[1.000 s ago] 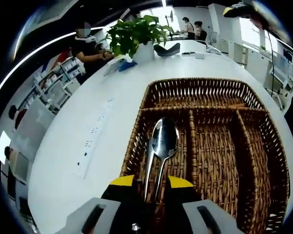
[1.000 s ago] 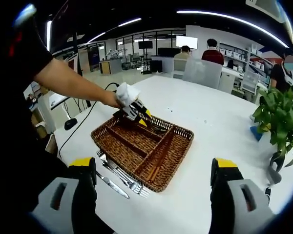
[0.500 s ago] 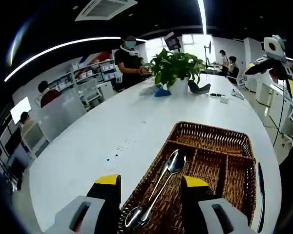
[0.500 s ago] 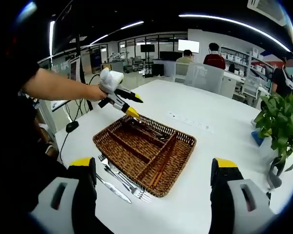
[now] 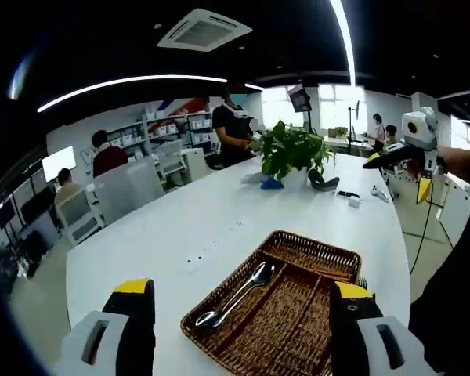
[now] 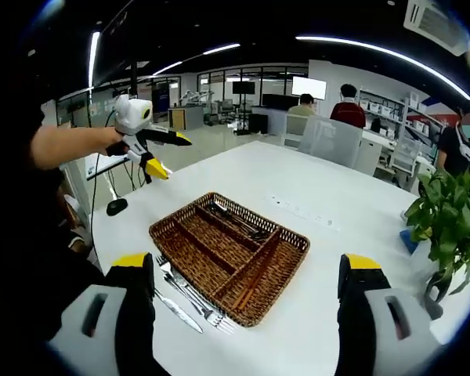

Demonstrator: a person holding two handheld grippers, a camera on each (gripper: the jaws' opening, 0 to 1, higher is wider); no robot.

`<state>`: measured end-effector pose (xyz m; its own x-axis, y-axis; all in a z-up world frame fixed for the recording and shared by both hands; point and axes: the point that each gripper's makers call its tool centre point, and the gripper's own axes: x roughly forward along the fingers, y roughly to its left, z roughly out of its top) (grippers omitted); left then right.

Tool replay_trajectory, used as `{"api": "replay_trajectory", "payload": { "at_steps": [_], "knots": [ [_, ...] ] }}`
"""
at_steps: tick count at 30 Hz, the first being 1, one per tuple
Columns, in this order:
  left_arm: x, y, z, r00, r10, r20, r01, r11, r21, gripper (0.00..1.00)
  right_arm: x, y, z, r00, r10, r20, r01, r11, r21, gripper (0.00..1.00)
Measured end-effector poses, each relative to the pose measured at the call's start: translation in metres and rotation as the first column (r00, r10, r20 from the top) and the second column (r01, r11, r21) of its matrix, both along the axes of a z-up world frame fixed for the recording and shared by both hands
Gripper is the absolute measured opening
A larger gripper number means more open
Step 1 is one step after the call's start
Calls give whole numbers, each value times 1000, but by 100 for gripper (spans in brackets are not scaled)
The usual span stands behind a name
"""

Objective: Arrange the knives, forks, and spoons in their matching storage slots by inserting each utensil handle-first until every utensil is classified and aligned in the correct compartment

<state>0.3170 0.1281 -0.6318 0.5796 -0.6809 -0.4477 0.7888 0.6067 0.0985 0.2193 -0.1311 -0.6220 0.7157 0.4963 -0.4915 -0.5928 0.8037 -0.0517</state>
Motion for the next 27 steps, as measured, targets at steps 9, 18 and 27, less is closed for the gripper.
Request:
{"api": "replay_trajectory", "payload": {
  "at_steps": [9,18,27],
  "knots": [
    [-49,36,28,994,99,39,-98,994,-39,100,-7,-21,6,999,-7,41,8,1000,-16,99],
    [-78,46,26,989,134,58,-133,991,-26,100,-22,-30,7,998,29,48,-27,998,-54,99],
    [-114,53,10,995,99,18,-100,994,40,100,-25,-22,12,993,91,69,-84,992,-99,99]
  ]
}}
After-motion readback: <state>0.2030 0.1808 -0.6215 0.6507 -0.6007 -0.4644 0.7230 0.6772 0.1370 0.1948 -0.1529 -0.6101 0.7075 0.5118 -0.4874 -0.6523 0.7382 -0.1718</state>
